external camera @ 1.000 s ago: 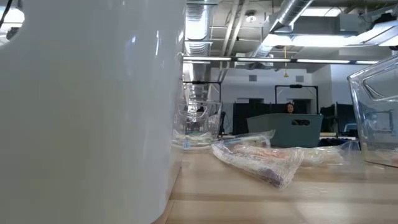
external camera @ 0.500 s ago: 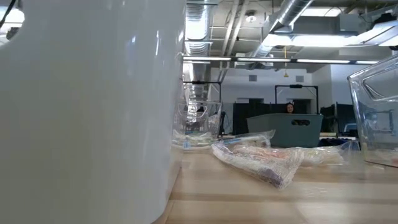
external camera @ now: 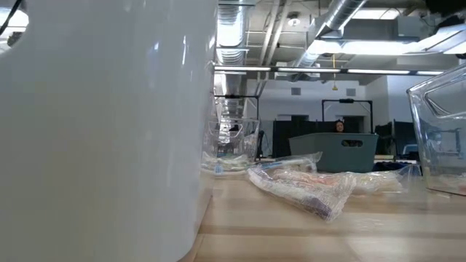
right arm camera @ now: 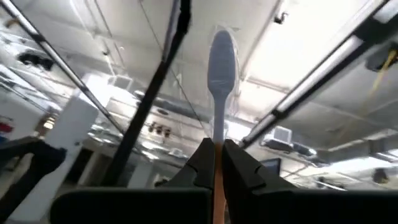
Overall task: Pick & Place Toothbrushes
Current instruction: Put the orange toothbrush into the bottom transparent bin
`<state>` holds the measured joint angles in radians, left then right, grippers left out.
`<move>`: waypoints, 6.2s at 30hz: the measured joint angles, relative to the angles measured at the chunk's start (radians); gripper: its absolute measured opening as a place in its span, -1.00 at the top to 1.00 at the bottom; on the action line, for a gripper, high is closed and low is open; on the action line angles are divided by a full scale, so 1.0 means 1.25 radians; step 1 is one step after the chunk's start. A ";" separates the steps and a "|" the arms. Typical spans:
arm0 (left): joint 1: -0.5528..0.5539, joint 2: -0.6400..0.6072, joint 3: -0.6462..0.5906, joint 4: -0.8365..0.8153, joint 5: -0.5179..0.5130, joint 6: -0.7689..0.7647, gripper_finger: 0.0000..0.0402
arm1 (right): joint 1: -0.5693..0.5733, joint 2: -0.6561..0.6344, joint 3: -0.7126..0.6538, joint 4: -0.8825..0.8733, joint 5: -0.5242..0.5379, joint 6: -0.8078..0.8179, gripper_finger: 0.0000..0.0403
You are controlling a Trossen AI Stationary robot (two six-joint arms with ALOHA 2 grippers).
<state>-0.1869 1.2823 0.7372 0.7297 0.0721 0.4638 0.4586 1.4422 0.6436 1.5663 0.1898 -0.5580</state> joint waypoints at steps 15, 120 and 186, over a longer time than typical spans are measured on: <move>0.012 0.040 0.000 0.089 -0.097 -0.067 -0.09 | -0.058 -0.001 0.015 -0.022 -0.045 0.092 0.97; 0.092 0.101 0.020 -0.094 -0.042 -0.132 0.78 | -0.159 0.038 0.108 -0.392 0.061 0.147 0.61; 0.086 0.143 0.331 -1.117 -0.183 -0.252 0.76 | -0.267 0.355 0.855 -1.912 0.016 0.467 -0.23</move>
<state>-0.0795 1.4616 1.1503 -0.6662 -0.1570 0.1490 0.1246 1.8860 1.7119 -0.8233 0.2104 0.0257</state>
